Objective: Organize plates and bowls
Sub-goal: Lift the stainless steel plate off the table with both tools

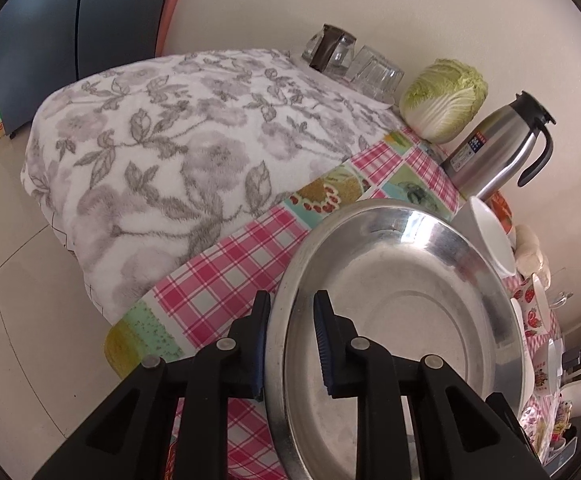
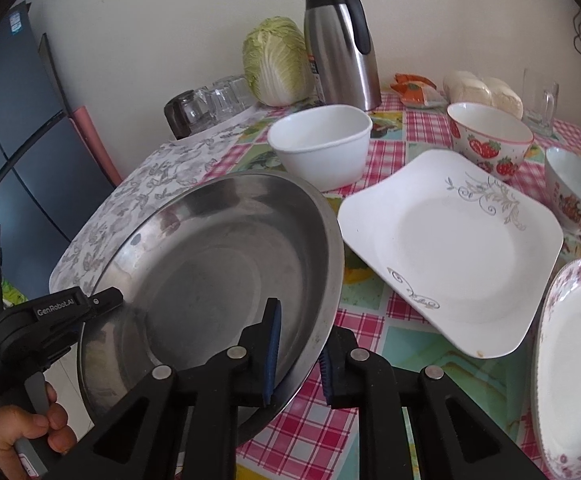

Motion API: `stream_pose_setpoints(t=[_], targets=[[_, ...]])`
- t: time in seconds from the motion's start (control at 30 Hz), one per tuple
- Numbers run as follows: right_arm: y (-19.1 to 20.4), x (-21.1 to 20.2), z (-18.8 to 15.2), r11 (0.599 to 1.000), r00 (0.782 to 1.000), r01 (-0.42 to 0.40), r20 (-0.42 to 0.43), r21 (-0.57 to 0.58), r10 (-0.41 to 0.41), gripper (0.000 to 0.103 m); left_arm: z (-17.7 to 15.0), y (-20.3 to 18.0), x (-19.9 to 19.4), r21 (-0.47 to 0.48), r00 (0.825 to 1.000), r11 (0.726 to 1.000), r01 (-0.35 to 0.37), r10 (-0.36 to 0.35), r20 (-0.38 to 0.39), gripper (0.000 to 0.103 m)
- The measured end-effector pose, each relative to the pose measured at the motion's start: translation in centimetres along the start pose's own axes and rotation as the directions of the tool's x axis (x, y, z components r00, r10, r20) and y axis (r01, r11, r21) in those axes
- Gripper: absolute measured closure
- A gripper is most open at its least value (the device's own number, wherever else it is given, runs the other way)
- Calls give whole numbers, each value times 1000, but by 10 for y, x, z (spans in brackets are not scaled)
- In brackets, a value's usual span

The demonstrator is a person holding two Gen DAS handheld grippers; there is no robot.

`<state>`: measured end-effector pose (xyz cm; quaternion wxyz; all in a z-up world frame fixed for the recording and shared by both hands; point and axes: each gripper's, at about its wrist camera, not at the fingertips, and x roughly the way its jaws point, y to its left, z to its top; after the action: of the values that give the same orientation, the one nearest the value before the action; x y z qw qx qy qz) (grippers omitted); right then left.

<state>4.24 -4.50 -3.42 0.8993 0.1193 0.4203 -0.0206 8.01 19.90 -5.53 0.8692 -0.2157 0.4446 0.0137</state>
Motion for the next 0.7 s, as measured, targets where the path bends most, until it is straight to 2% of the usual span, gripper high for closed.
stream_pose_setpoints(t=[0.23,0.47,0.7], targets=[[-3,-24,6,999,999,3,48,-33,-1,82,2,-20,-24,25,997,999,35,-36,67,80],[-24,-50,15,1000,993,5,116,8,-6,82,8,-62,-49,96,989,992,82,-93,114,80],[-53,-82,29,996,981,34,189,81,-49,81,13,-113,-63,175,978,973,154,-175,111,80]])
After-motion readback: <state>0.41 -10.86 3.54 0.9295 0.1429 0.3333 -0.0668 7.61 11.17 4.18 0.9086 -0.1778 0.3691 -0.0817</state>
